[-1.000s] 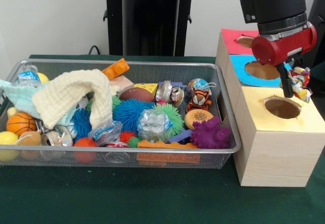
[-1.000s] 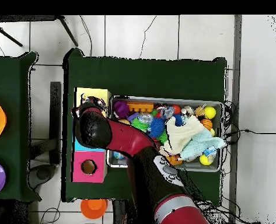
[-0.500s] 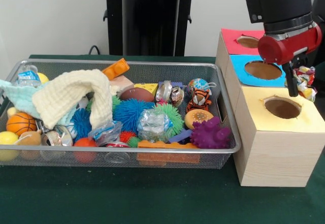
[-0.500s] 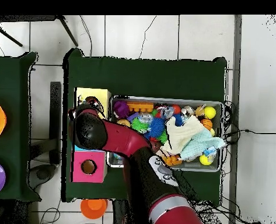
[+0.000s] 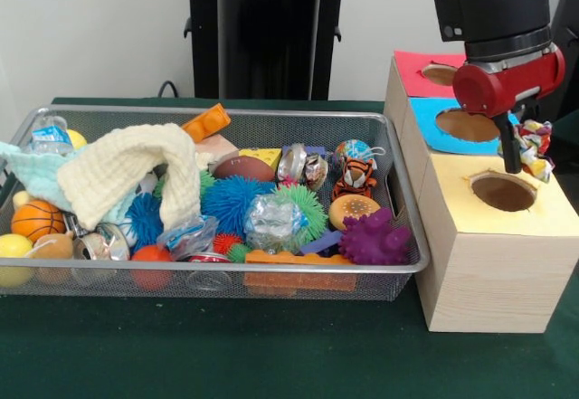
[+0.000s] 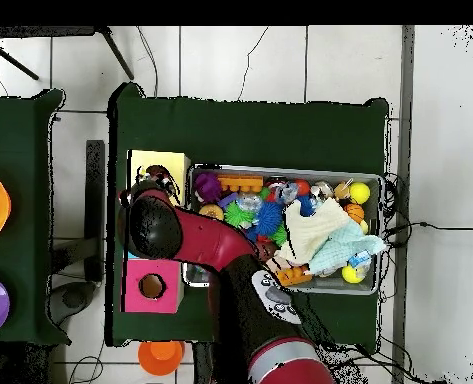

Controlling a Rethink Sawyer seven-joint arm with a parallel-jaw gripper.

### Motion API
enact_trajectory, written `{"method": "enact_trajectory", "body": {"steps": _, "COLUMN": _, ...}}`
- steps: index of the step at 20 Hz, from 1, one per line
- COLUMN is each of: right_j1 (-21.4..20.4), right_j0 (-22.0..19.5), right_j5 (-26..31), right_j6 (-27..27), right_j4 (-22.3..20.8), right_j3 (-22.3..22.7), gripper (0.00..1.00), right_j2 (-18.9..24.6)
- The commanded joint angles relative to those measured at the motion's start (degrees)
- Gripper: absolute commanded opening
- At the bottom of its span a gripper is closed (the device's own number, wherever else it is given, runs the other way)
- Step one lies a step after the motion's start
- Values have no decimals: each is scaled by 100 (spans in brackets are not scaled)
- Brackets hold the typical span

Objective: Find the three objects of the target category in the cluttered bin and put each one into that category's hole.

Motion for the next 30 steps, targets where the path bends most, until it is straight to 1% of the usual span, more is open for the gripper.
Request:
{"method": "enact_trajectory", "body": {"steps": 1, "right_j1": 228, "right_j0": -16, "right_j5": 277, "right_j6": 1219, "right_j4": -97, "right_j3": -231, "gripper": 0, "right_j2": -256}}
{"method": "enact_trajectory", "body": {"steps": 6, "right_j1": 245, "right_j0": 1, "right_j5": 344, "right_j6": 1201, "right_j4": -77, "right_j3": -289, "gripper": 0, "right_j2": -275}}
{"method": "enact_trajectory", "body": {"steps": 7, "right_j1": 248, "right_j0": 16, "right_j5": 365, "right_j6": 1196, "right_j4": -74, "right_j3": -302, "gripper": 100, "right_j2": -293}}
{"method": "enact_trajectory", "body": {"steps": 13, "right_j1": 252, "right_j0": 87, "right_j5": 609, "right_j6": 1160, "right_j4": -42, "right_j3": -345, "gripper": 100, "right_j2": -444}}
{"method": "enact_trajectory", "body": {"steps": 15, "right_j1": 251, "right_j0": 69, "right_j5": 560, "right_j6": 1152, "right_j4": -64, "right_j3": -338, "gripper": 100, "right_j2": -429}}
{"method": "enact_trajectory", "body": {"steps": 17, "right_j1": 256, "right_j0": 140, "right_j5": 544, "right_j6": 1134, "right_j4": -65, "right_j3": -413, "gripper": 100, "right_j2": -524}}
{"method": "enact_trajectory", "body": {"steps": 18, "right_j1": 262, "right_j0": 93, "right_j5": 422, "right_j6": 1155, "right_j4": -97, "right_j3": -342, "gripper": 100, "right_j2": -456}}
{"method": "enact_trajectory", "body": {"steps": 22, "right_j1": 283, "right_j0": 98, "right_j5": 351, "right_j6": 1200, "right_j4": -80, "right_j3": -335, "gripper": 100, "right_j2": -413}}
{"method": "enact_trajectory", "body": {"steps": 30, "right_j1": 246, "right_j0": 71, "right_j5": 506, "right_j6": 1242, "right_j4": 11, "right_j3": -379, "gripper": 100, "right_j2": -350}}
